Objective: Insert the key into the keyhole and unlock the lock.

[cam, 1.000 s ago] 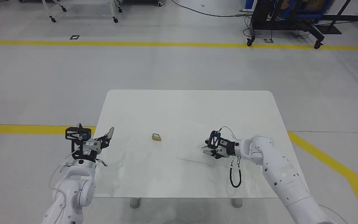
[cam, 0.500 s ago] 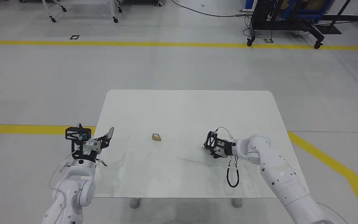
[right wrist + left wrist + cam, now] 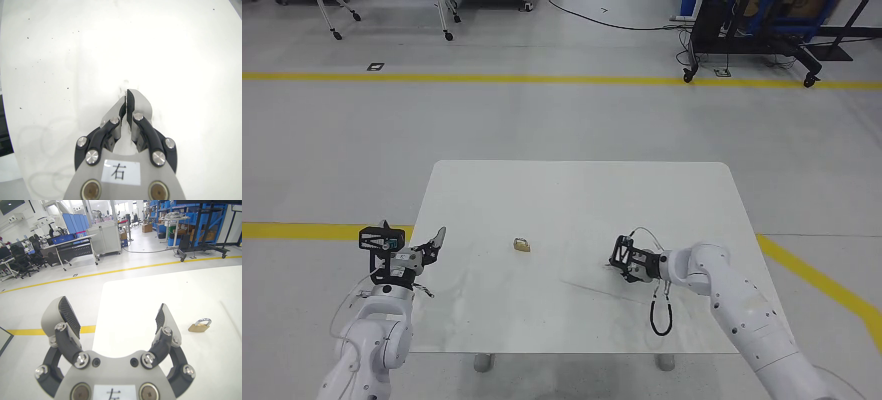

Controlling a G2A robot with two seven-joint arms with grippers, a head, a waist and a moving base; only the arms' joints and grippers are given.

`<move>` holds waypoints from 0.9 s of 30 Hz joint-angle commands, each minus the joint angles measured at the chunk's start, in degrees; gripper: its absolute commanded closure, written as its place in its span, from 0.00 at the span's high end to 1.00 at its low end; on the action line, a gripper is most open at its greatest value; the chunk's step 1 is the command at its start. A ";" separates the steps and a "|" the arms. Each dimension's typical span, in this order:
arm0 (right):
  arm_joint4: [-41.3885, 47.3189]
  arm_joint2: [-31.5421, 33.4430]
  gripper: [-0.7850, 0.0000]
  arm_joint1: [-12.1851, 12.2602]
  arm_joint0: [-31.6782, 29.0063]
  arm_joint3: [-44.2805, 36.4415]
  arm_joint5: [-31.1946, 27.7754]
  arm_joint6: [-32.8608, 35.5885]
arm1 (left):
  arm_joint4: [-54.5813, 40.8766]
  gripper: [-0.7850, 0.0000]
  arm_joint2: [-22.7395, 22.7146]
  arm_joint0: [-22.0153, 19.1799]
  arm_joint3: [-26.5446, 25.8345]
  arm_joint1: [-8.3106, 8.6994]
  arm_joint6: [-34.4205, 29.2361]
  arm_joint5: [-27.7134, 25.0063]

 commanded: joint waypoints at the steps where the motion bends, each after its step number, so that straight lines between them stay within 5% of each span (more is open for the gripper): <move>1: -0.32 0.18 0.00 0.15 -0.25 -0.54 0.12 -0.45 | 0.00 1.00 0.00 0.00 0.00 0.00 0.00 0.00; 27: -1.45 2.52 0.00 1.40 -3.09 -5.17 1.15 -2.15 | 0.00 1.00 0.00 0.00 0.00 0.00 0.00 0.00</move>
